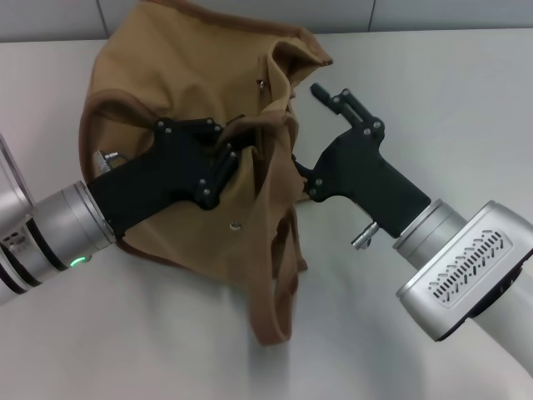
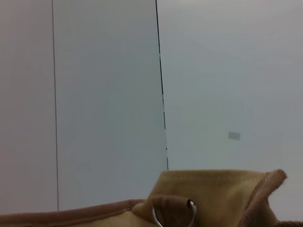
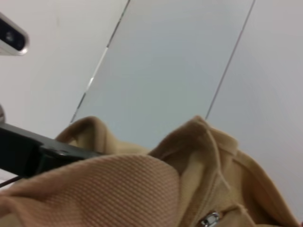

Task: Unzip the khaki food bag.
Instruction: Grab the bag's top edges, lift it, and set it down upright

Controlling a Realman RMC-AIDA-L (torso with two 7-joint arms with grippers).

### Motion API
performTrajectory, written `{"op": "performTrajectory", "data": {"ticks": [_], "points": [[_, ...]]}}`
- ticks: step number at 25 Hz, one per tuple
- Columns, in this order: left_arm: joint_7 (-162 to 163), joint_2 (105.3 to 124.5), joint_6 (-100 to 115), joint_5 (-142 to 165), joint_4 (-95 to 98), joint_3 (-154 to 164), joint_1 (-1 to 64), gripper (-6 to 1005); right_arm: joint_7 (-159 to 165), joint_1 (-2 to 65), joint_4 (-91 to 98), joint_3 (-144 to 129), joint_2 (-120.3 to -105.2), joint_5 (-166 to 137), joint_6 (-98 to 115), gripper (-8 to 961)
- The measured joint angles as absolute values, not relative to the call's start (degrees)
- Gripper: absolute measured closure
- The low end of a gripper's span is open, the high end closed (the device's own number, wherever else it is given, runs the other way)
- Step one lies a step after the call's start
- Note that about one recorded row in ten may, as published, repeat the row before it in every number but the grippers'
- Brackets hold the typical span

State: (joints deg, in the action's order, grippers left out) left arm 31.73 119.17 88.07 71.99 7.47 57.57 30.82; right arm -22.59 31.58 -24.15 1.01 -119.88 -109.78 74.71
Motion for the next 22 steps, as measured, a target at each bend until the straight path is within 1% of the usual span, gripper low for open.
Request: {"op": "performTrajectory", "data": {"ticks": [2,13,18,22], "points": [[31.72,119.17,88.06,72.05,7.46,57.57,30.75,937,-22.57,31.61,-24.02,0.87,-119.88,-110.69,74.60,220],[31.73,119.18,88.15,72.00,6.93,57.87,30.72,939,-22.50,31.45,-23.91,0.80,-119.89,-111.82,74.63,446],[31.73,119.18,88.44,72.07,6.76,57.83,30.75,940,-22.91,31.25,-23.82,0.78,-119.89,-112.95,74.60,668],[31.73,119.18,89.24,72.14,6.76,57.61,30.63,940,-22.96,31.09,-23.51,0.99,-119.89,-113.02,74.67,819]]}}
